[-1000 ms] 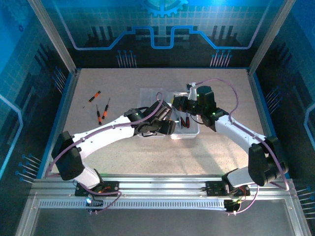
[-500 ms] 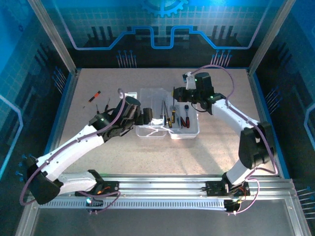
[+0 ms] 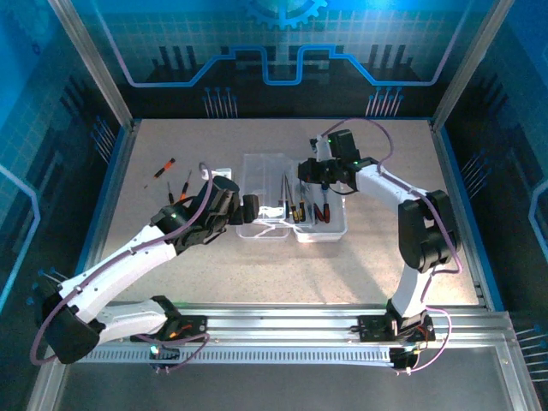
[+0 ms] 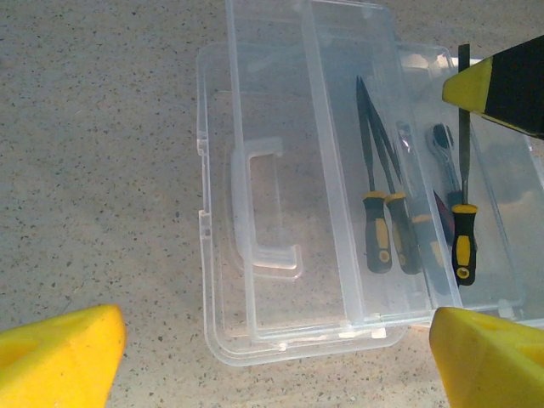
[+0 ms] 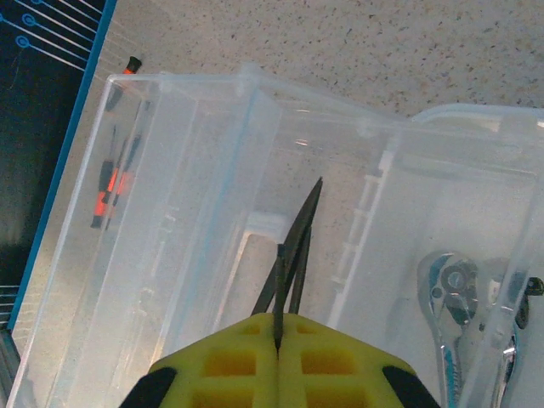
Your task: Pack the tool kit
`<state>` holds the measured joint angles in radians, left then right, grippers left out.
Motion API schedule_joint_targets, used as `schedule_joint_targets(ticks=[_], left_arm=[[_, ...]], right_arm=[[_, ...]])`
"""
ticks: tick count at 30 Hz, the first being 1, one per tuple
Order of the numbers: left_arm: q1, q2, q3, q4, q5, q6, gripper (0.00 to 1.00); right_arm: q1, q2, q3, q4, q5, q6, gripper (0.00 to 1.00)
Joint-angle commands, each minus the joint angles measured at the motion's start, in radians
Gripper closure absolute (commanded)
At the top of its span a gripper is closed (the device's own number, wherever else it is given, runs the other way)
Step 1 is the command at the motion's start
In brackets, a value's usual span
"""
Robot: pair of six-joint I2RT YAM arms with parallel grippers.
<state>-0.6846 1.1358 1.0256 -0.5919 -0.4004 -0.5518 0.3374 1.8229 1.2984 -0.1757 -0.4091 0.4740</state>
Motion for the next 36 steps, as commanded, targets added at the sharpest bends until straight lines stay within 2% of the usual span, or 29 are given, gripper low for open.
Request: schedule_joint_targets(ticks=[1, 7, 12, 17, 22, 29, 33, 36], left_arm=[[0.011, 0.008, 0.001, 0.027, -0.014, -0.021, 0.07], [0.025, 0.027, 0.004, 0.037, 0.02, -0.036, 0.07], [0.032, 0.031, 0.004, 0.034, 0.032, -0.04, 0.06], [0.044, 0.029, 0.001, 0.032, 0.032, -0.051, 0.06], [0.084, 0.021, -0.025, 0.044, 0.029, -0.089, 0.12], [0.215, 0.041, -0.055, 0.046, 0.049, -0.106, 0.21], [0.317, 0.072, -0.054, 0.055, 0.099, -0.074, 0.26], [0.389, 0.129, -0.036, 0.06, 0.123, -0.032, 0.26]], right_arm=[[-0.023, 0.031, 0.018, -0.039, -0.005, 0.001, 0.92], [-0.031, 0.034, 0.016, -0.039, -0.004, 0.013, 0.85], [-0.041, 0.018, 0.009, -0.028, -0.024, 0.024, 0.75], [-0.04, -0.032, -0.012, -0.012, -0.028, 0.039, 0.74], [-0.04, -0.148, -0.084, 0.022, -0.013, 0.044, 0.73], [-0.031, -0.355, -0.264, 0.103, 0.044, 0.065, 0.73], [-0.009, -0.462, -0.4, 0.187, 0.143, 0.09, 0.72], [0.012, -0.516, -0.516, 0.272, 0.216, 0.104, 0.71]])
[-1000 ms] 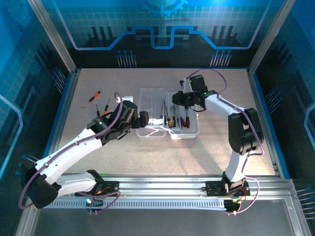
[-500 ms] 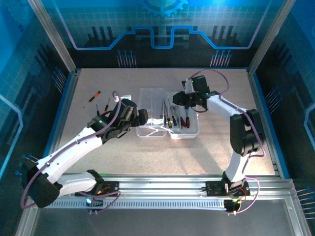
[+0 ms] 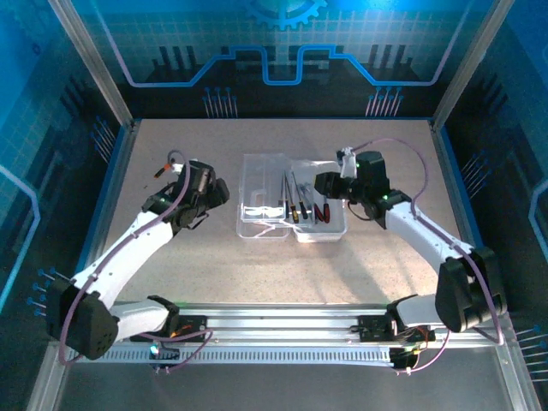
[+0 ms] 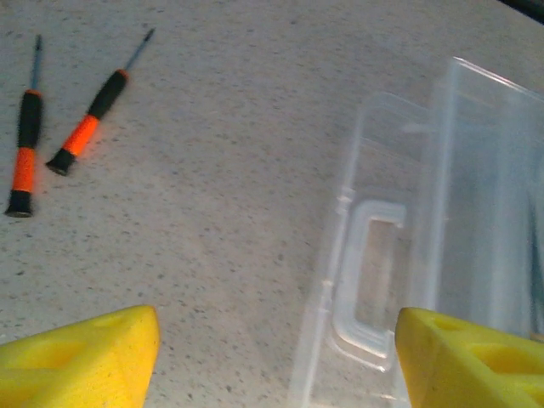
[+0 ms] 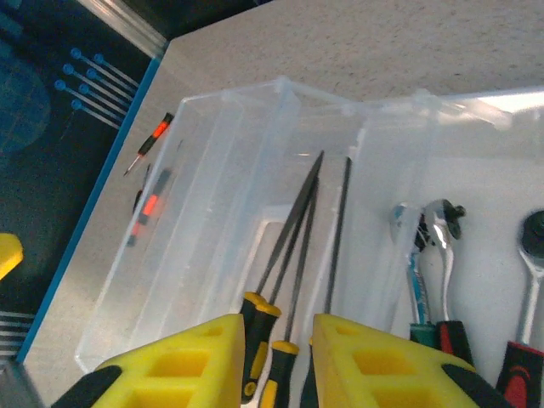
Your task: Pack the tool kit
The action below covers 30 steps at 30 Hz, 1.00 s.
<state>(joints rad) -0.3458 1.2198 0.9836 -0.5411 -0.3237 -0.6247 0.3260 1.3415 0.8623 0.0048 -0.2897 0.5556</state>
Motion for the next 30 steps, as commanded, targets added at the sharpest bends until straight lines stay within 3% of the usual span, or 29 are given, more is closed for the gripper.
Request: schedule_joint_targets(ticks=[1, 6, 10, 18, 30], left_arm=[[0.079, 0.067, 0.012, 0.011, 0.055, 0.047, 0.26], [0.262, 0.269, 0.078, 0.04, 0.168, 0.061, 0.31], [0.359, 0.48, 0.206, 0.019, 0.215, 0.082, 0.39], [0.398, 0.787, 0.491, -0.128, 0.158, 0.173, 0.42], [0.412, 0.863, 0.54, -0.174, 0.118, 0.229, 0.42]], right_arm=[[0.029, -0.048, -0.106, 0.108, 0.117, 0.022, 0.71], [0.034, -0.101, -0.229, 0.184, 0.192, 0.015, 0.71], [0.032, -0.126, -0.271, 0.199, 0.219, 0.0, 0.71], [0.014, -0.125, -0.295, 0.229, 0.212, 0.013, 0.71], [0.005, -0.102, -0.29, 0.236, 0.19, 0.023, 0.71]])
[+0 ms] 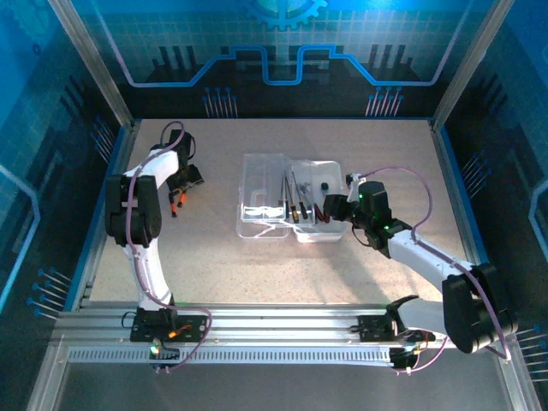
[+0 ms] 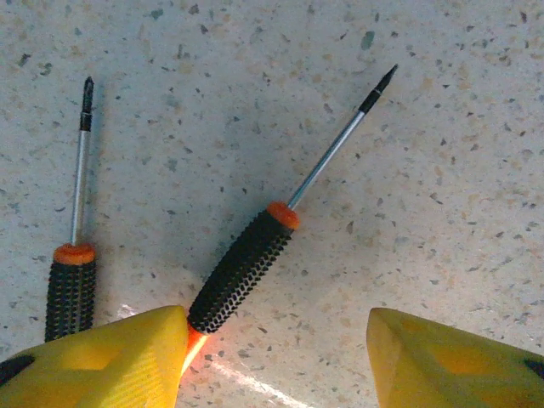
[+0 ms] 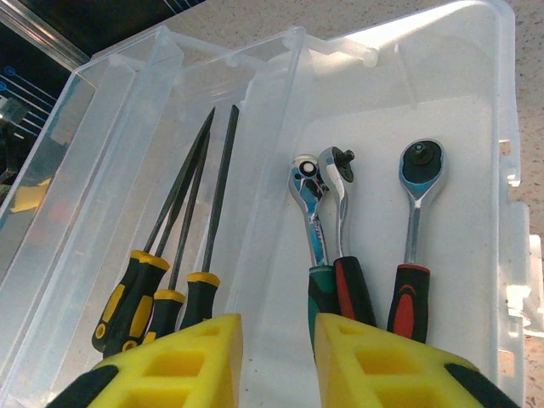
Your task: Pack the tool kit
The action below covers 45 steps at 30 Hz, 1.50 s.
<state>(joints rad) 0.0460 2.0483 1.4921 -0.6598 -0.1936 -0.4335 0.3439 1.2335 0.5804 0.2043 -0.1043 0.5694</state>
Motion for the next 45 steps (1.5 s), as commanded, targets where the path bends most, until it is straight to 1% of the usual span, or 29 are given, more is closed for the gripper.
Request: schedule_joint_targets(ticks=[1, 2, 3, 4, 8, 10, 12, 17, 21, 24, 27, 31, 34, 39, 42, 45], left_arm=[[0.025, 0.048, 0.045, -0.069, 0.007, 0.039, 0.42], [0.03, 0.064, 0.055, -0.083, 0.025, 0.034, 0.43], [0.034, 0.074, 0.06, -0.086, 0.046, 0.031, 0.48], [0.033, 0.08, 0.057, -0.078, 0.062, 0.031, 0.5], [0.033, 0.089, 0.056, -0.07, 0.07, 0.028, 0.63], [0.029, 0.087, 0.051, -0.067, 0.072, 0.033, 0.64], [0.022, 0.084, 0.047, -0.067, 0.073, 0.039, 0.67], [-0.031, 0.081, 0.044, -0.063, 0.048, 0.077, 0.82], [-0.077, 0.071, 0.035, -0.05, 0.052, 0.095, 0.9], [-0.115, 0.033, 0.013, -0.042, 0.042, 0.098, 1.0], [-0.143, -0.056, -0.056, -0.007, 0.026, 0.079, 1.0], [-0.17, -0.241, -0.16, 0.029, 0.026, 0.052, 1.0], [-0.192, -0.345, -0.184, 0.014, 0.011, 0.056, 1.0], [-0.23, -0.439, -0.184, -0.025, 0.014, 0.042, 1.0], [-0.298, -0.471, -0.159, -0.049, 0.018, 0.016, 1.0], [-0.397, -0.493, -0.13, -0.045, 0.024, -0.029, 1.0]], right_arm=[[-0.014, 0.006, -0.009, 0.035, 0.005, 0.009, 0.71], [-0.013, 0.006, -0.008, 0.034, 0.005, 0.009, 0.71], [-0.013, 0.007, -0.009, 0.036, 0.006, 0.009, 0.71], [-0.014, 0.007, -0.01, 0.036, 0.006, 0.01, 0.71], [-0.016, 0.012, -0.012, 0.041, 0.002, 0.014, 0.71], [-0.017, 0.011, -0.012, 0.041, 0.0, 0.014, 0.71], [-0.018, 0.007, -0.013, 0.041, 0.0, 0.015, 0.72], [-0.023, -0.001, -0.016, 0.038, -0.003, 0.019, 0.72], [-0.025, -0.006, -0.016, 0.039, -0.012, 0.023, 0.72], [-0.025, -0.011, -0.017, 0.041, -0.01, 0.023, 0.72], [-0.027, -0.01, -0.018, 0.041, -0.015, 0.024, 0.73], [-0.027, -0.012, -0.019, 0.043, -0.017, 0.027, 0.73], [-0.029, -0.012, -0.019, 0.045, -0.02, 0.029, 0.73], [-0.028, -0.018, -0.022, 0.05, -0.025, 0.035, 0.73], [-0.028, -0.022, -0.029, 0.058, -0.019, 0.037, 0.73], [-0.028, -0.034, -0.041, 0.061, -0.011, 0.041, 0.73]])
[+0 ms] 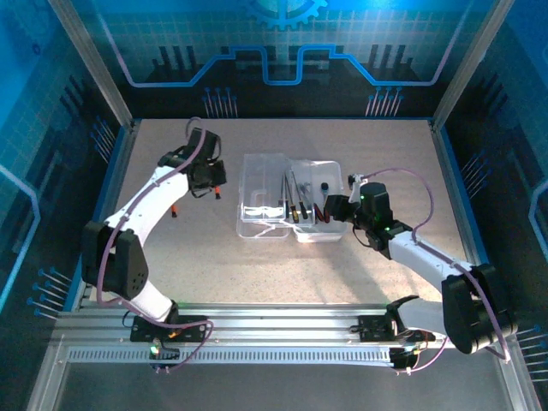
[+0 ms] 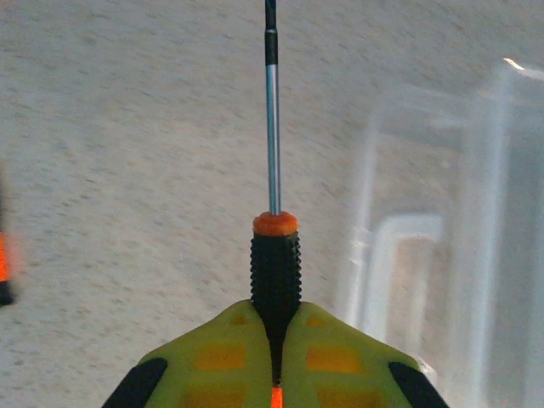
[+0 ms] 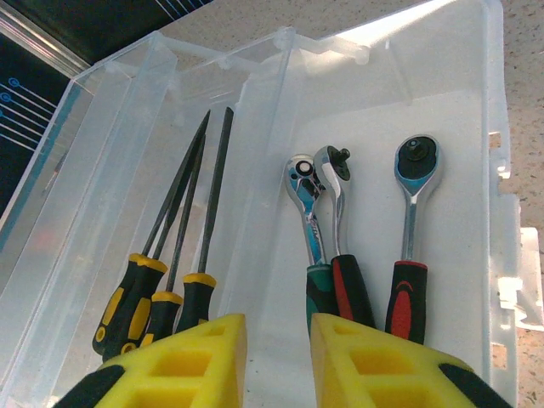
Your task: Pack the tool kit
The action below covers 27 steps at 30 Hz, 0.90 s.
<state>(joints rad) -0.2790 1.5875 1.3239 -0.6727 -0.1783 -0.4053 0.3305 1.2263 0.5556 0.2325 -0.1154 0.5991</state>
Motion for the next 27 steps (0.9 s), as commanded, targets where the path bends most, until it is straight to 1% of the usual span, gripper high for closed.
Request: schedule_joint_targets(ticks=[1, 2, 5, 8, 10, 13, 18, 21, 23, 26, 27], left_arm=[[-0.111, -0.033, 0.048, -0.021, 0.02, -0.071, 1.0], [-0.152, -0.028, 0.062, -0.02, 0.021, -0.089, 1.0], [-0.251, 0.008, 0.089, 0.011, 0.041, -0.147, 1.0], [-0.321, 0.067, 0.147, 0.019, 0.042, -0.166, 1.0], [-0.344, 0.113, 0.179, 0.025, 0.027, -0.182, 1.0], [-0.36, 0.179, 0.217, 0.026, 0.022, -0.196, 1.0], [-0.368, 0.235, 0.246, 0.029, 0.023, -0.208, 1.0], [-0.369, 0.233, 0.229, 0.039, 0.0, -0.223, 1.0], [-0.37, 0.229, 0.213, 0.064, 0.02, -0.226, 1.0], [-0.37, 0.237, 0.224, 0.051, 0.039, -0.221, 1.0], [-0.37, 0.237, 0.225, 0.045, 0.039, -0.22, 0.98]], right_arm=[[-0.015, -0.032, -0.022, 0.032, 0.006, 0.013, 0.73], [-0.015, -0.037, -0.027, 0.061, 0.013, 0.013, 0.73], [-0.016, -0.051, -0.04, 0.069, 0.038, 0.014, 0.72], [-0.019, -0.056, -0.047, 0.071, 0.045, 0.016, 0.72], [-0.019, -0.055, -0.048, 0.075, 0.044, 0.018, 0.72], [-0.022, -0.051, -0.047, 0.077, 0.029, 0.028, 0.72], [-0.032, -0.057, -0.049, 0.077, 0.02, 0.033, 0.72], [-0.037, -0.057, -0.049, 0.077, 0.017, 0.034, 0.72], [-0.039, -0.054, -0.051, 0.079, 0.015, 0.037, 0.72], [-0.038, -0.052, -0.05, 0.079, 0.013, 0.039, 0.72], [-0.038, -0.052, -0.049, 0.079, 0.012, 0.039, 0.72]])
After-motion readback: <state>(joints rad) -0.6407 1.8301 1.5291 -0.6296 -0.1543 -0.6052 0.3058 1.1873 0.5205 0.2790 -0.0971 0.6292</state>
